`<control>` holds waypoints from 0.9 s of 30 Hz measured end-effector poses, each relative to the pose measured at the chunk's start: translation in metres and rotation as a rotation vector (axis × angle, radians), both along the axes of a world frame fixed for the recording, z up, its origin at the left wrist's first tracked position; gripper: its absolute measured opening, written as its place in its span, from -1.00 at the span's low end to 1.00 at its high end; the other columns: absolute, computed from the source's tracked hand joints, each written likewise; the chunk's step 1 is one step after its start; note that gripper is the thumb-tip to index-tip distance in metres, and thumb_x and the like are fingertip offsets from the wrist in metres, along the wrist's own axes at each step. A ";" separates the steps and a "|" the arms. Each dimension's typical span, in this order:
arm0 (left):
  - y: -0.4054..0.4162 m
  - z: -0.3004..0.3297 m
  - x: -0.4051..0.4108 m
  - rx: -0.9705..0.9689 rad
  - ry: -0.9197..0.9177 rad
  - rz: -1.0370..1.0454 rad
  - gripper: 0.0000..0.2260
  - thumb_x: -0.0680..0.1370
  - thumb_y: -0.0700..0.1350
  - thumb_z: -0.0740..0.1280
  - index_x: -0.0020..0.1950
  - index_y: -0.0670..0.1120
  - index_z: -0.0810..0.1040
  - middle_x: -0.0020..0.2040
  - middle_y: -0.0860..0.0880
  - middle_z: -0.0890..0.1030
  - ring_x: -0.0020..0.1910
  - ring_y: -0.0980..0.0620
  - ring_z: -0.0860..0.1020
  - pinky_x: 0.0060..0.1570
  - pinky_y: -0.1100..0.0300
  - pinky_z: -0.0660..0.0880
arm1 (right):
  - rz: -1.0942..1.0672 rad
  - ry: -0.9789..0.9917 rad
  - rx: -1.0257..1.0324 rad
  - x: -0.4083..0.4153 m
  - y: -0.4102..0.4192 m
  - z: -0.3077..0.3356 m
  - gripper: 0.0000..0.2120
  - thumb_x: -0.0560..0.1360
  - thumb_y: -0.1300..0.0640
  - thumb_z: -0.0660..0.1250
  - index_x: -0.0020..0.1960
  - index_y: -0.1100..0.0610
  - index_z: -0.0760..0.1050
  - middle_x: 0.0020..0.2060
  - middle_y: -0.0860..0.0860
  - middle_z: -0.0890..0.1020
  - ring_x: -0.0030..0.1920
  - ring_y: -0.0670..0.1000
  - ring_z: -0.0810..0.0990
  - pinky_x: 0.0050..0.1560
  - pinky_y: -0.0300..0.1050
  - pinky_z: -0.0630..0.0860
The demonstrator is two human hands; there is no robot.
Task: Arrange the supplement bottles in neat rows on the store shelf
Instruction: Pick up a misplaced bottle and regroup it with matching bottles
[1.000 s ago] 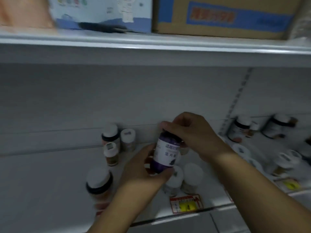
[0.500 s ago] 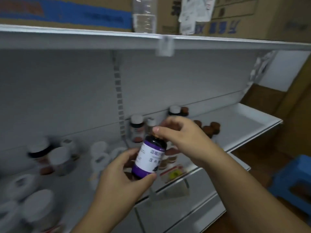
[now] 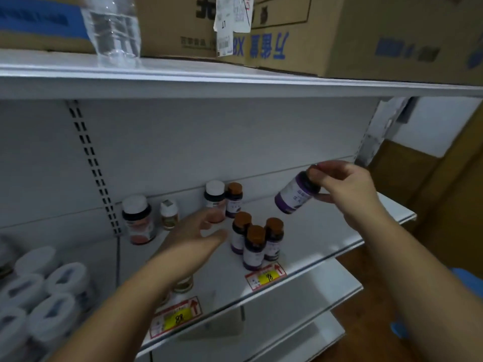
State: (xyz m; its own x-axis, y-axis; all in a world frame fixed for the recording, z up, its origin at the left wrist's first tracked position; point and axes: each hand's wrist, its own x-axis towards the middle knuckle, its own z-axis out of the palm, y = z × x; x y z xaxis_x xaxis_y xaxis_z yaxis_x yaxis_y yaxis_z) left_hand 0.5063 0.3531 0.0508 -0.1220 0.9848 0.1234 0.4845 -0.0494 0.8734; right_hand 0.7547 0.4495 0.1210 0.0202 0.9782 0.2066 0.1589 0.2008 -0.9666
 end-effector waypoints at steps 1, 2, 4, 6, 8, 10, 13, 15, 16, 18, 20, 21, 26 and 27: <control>0.009 -0.002 -0.001 -0.003 0.010 0.005 -0.82 0.47 0.06 0.31 0.01 0.30 0.41 -0.01 0.39 0.43 0.02 0.35 0.42 -0.01 0.27 0.35 | -0.002 -0.019 -0.009 -0.004 0.017 -0.007 -0.71 0.39 0.21 0.44 0.08 0.24 0.53 -0.08 0.08 0.64 -0.07 0.03 0.62 -0.11 -0.03 0.64; 0.018 -0.003 -0.002 -0.001 0.012 0.005 -0.82 0.47 0.08 0.30 0.02 0.31 0.40 -0.03 0.40 0.42 -0.02 0.38 0.42 0.00 0.27 0.35 | 0.006 -0.040 -0.025 -0.009 0.033 -0.014 -0.72 0.38 0.21 0.45 0.06 0.24 0.53 -0.08 0.10 0.64 -0.07 0.05 0.62 -0.09 0.00 0.63; 0.032 -0.006 -0.003 -0.024 0.038 0.007 -0.91 0.47 0.12 0.27 -0.11 0.34 0.40 -0.10 0.39 0.43 -0.10 0.42 0.40 -0.09 0.27 0.40 | 0.046 -0.089 -0.072 -0.019 0.062 -0.028 -0.75 0.36 0.22 0.47 0.02 0.21 0.54 -0.05 0.15 0.64 -0.06 0.10 0.62 -0.05 0.04 0.61; 0.044 -0.010 -0.004 -0.052 0.110 0.034 -0.90 0.47 0.12 0.25 -0.24 0.28 0.38 -0.15 0.25 0.49 -0.14 0.32 0.46 -0.10 0.21 0.48 | 0.122 -0.146 -0.116 -0.027 0.087 -0.041 -0.76 0.35 0.22 0.48 -0.01 0.22 0.55 -0.04 0.18 0.63 -0.03 0.12 0.62 -0.08 0.00 0.62; 0.053 -0.012 -0.007 -0.076 0.167 0.058 -0.87 0.49 0.10 0.22 -0.27 0.24 0.37 -0.18 0.17 0.50 -0.14 0.19 0.50 -0.05 0.11 0.50 | 0.199 -0.213 -0.168 -0.034 0.103 -0.056 -0.73 0.34 0.21 0.49 0.00 0.26 0.56 -0.07 0.19 0.63 -0.05 0.12 0.63 -0.20 -0.12 0.63; 0.062 -0.012 -0.012 -0.087 0.182 0.054 -0.91 0.50 0.10 0.21 -0.20 0.27 0.39 -0.18 0.25 0.46 -0.14 0.24 0.47 -0.10 0.19 0.48 | 0.269 -0.330 -0.191 -0.039 0.115 -0.069 -0.74 0.32 0.19 0.51 -0.03 0.23 0.57 -0.13 0.15 0.64 -0.13 0.06 0.63 -0.25 -0.18 0.63; 0.071 -0.014 -0.019 -0.122 0.172 0.044 -0.97 0.51 0.13 0.20 -0.11 0.30 0.38 -0.13 0.30 0.46 -0.15 0.32 0.45 -0.24 0.33 0.39 | 0.401 -0.470 -0.234 -0.045 0.125 -0.088 -0.78 0.29 0.19 0.52 -0.10 0.18 0.58 -0.19 0.09 0.63 -0.18 0.04 0.63 -0.22 -0.12 0.64; 0.076 -0.013 -0.016 -0.153 0.163 0.043 -0.96 0.50 0.16 0.20 -0.13 0.33 0.36 -0.10 0.30 0.46 -0.14 0.32 0.44 -0.25 0.34 0.37 | 0.493 -0.528 -0.259 -0.045 0.126 -0.096 -0.76 0.26 0.16 0.54 -0.12 0.15 0.58 -0.21 0.05 0.64 -0.26 -0.06 0.63 -0.27 -0.18 0.62; 0.078 -0.013 -0.013 -0.162 0.166 0.043 -0.95 0.50 0.15 0.20 -0.15 0.32 0.35 -0.12 0.31 0.44 -0.16 0.33 0.43 -0.25 0.35 0.37 | 0.532 -0.554 -0.261 -0.045 0.125 -0.098 -0.75 0.25 0.13 0.54 -0.12 0.15 0.58 -0.22 0.03 0.64 -0.30 -0.12 0.62 -0.30 -0.23 0.60; 0.083 -0.014 -0.007 -0.166 0.178 0.051 -0.93 0.52 0.12 0.20 -0.16 0.27 0.36 -0.19 0.29 0.41 -0.21 0.33 0.41 -0.24 0.39 0.38 | 0.582 -0.619 -0.229 -0.043 0.124 -0.102 -0.72 0.24 0.06 0.54 -0.13 0.14 0.57 -0.24 -0.02 0.62 -0.30 -0.15 0.59 -0.33 -0.28 0.55; 0.086 -0.013 -0.001 -0.187 0.167 0.076 -0.98 0.53 0.11 0.19 -0.06 0.22 0.39 -0.17 0.29 0.38 -0.20 0.34 0.39 -0.24 0.41 0.35 | 0.637 -0.703 -0.168 -0.039 0.126 -0.103 -0.70 0.28 -0.04 0.50 -0.12 0.12 0.54 -0.22 -0.04 0.60 -0.23 -0.11 0.57 -0.25 -0.25 0.52; 0.087 -0.014 0.001 -0.187 0.164 0.084 -0.91 0.53 0.11 0.18 0.02 0.21 0.38 -0.16 0.30 0.37 -0.19 0.34 0.38 -0.25 0.44 0.33 | 0.658 -0.733 -0.139 -0.037 0.129 -0.103 -0.69 0.31 -0.09 0.46 -0.11 0.10 0.53 -0.19 -0.04 0.59 -0.21 -0.11 0.55 -0.21 -0.26 0.49; 0.091 -0.008 0.015 -0.166 0.164 0.153 -0.89 0.57 0.05 0.15 0.08 0.16 0.40 -0.16 0.31 0.38 -0.21 0.35 0.39 -0.35 0.53 0.33 | 0.635 -0.682 0.057 -0.065 0.164 -0.100 -0.54 0.44 -0.04 0.36 0.30 0.00 0.38 0.18 0.02 0.50 0.06 -0.07 0.48 0.04 -0.26 0.39; 0.091 -0.009 0.018 -0.161 0.176 0.161 -0.90 0.57 0.04 0.15 0.06 0.16 0.40 -0.16 0.30 0.39 -0.21 0.35 0.39 -0.34 0.54 0.33 | 0.674 -0.689 0.072 -0.077 0.170 -0.100 -0.48 0.46 -0.02 0.35 0.37 0.01 0.30 0.26 0.03 0.45 0.14 -0.06 0.44 0.13 -0.24 0.35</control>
State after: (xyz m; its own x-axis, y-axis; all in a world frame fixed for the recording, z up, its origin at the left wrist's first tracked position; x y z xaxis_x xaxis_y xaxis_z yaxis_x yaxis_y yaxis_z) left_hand 0.5243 0.4445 0.0419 -0.2693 0.9630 -0.0001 0.6194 0.1733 0.7657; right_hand 0.6778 0.6195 0.0207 -0.6887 0.7246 0.0234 0.5160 0.5125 -0.6864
